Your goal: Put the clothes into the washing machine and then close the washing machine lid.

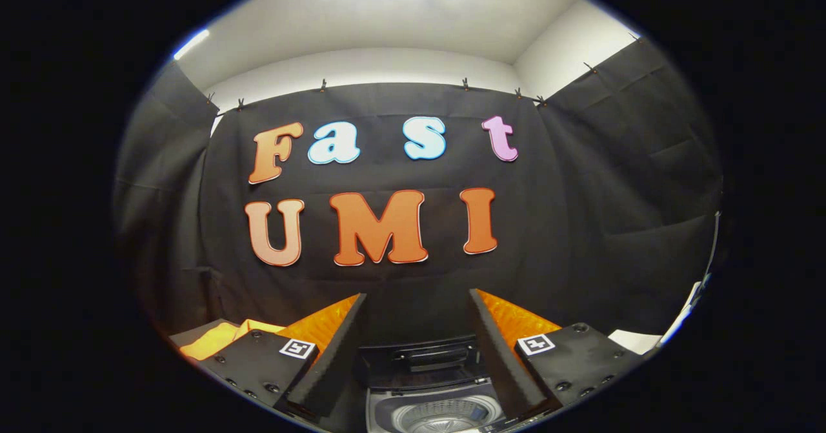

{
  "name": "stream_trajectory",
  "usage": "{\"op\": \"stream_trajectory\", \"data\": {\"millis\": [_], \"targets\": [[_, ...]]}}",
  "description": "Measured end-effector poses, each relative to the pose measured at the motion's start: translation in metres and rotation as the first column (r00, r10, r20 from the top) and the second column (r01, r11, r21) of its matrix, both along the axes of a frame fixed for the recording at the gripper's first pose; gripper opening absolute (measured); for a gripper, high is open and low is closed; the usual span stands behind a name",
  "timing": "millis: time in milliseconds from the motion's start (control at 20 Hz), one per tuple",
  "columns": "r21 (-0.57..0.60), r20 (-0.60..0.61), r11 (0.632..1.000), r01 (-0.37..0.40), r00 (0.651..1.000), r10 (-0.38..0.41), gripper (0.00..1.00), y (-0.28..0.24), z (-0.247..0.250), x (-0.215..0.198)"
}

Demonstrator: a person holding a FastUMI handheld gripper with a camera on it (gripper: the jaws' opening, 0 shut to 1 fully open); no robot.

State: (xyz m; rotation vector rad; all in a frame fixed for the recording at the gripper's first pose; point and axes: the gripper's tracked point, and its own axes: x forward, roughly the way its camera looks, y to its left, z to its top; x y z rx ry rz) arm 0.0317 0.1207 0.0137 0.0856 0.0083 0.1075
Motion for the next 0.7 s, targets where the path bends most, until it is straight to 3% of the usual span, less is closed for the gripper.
{"op": "stream_trajectory", "data": {"millis": [450,700], "targets": [[0.061,-0.031,0.973,-0.225,0.973,0.227,0.96,0.157,-0.006,0.007],[0.073,-0.078,0.938,-0.338,0.936,0.344,0.97,0.251,-0.029,0.008]]}}
